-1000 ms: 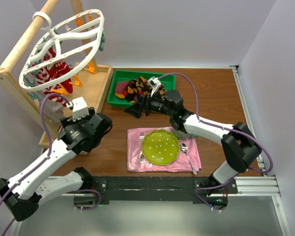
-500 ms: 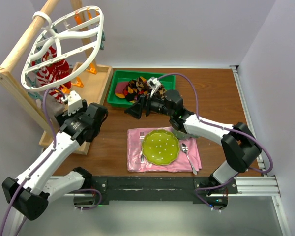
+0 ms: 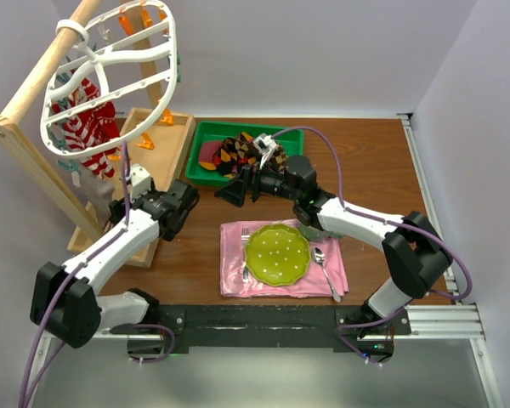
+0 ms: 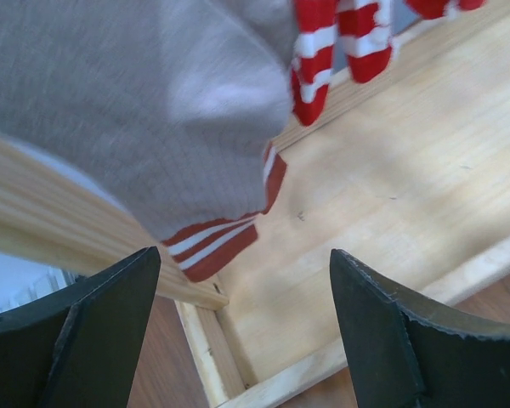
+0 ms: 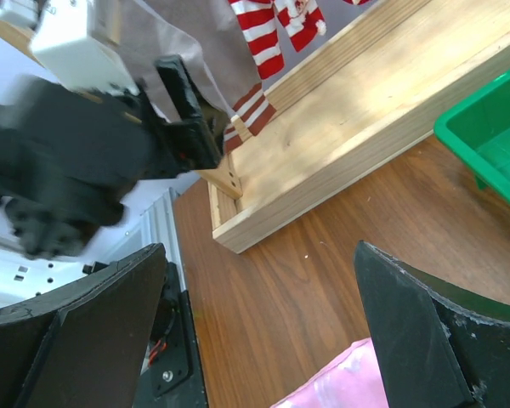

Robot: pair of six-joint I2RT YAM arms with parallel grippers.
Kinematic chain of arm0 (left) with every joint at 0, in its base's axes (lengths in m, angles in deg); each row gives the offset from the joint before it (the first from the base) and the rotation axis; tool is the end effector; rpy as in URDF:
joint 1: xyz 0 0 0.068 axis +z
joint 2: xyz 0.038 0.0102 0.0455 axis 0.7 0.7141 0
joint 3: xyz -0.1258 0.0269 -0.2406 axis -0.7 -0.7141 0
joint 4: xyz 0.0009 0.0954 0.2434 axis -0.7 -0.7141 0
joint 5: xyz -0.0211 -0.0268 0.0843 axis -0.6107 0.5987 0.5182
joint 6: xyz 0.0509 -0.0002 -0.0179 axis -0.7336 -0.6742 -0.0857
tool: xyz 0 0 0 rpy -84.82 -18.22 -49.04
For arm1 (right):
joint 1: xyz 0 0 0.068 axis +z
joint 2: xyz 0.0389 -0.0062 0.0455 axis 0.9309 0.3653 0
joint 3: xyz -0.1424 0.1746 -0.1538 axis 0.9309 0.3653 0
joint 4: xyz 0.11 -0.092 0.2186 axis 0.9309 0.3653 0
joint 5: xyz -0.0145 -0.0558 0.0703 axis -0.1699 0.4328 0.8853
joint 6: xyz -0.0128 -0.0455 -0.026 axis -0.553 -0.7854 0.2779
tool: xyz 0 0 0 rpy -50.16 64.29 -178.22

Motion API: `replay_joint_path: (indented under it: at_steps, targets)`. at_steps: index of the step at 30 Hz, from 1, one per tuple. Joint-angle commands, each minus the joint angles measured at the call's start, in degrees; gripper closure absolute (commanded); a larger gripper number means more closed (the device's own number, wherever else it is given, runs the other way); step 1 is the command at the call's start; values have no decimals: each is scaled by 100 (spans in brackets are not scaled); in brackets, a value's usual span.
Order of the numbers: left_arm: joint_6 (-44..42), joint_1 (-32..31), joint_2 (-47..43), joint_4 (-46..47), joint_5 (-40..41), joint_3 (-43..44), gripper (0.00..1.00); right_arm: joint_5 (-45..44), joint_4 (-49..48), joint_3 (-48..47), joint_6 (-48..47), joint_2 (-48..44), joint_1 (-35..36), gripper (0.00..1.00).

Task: Remove the socks clipped to the hanger
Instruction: Remove the sock from the hanger.

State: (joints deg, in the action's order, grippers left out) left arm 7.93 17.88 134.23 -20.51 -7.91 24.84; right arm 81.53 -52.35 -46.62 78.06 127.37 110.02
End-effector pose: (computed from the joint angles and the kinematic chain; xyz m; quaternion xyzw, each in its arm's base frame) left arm 0.1959 -0.0593 0.2628 -0.3050 0.7202 0.3662 0.5041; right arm 0.2656 0.2571 0.2871 -0.2103 0.6790 0.5578 0.4285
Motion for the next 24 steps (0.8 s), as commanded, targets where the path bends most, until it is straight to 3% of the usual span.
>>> replay_joint_path:
  at_steps: [1, 4, 8, 13, 24]
  targets:
    - [2572, 184, 484, -1235, 742, -23, 14, 139, -61, -62, -136, 10, 12, 4]
    - [4259, 202, 1047, -2215, 830, 56, 14, 139, -61, -62, -154, 36, 3, 4]
    - [4771, 202, 1224, -2216, 839, -145, 13, 95, -87, -1, -207, 54, 12, 4]
    - [4695, 115, 1224, -2216, 918, -41, 14, 25, -43, 8, -268, 45, 3, 4]
    - [4140, -773, 969, -2216, 954, -145, 13, -89, 124, -115, -391, -16, 3, 4]
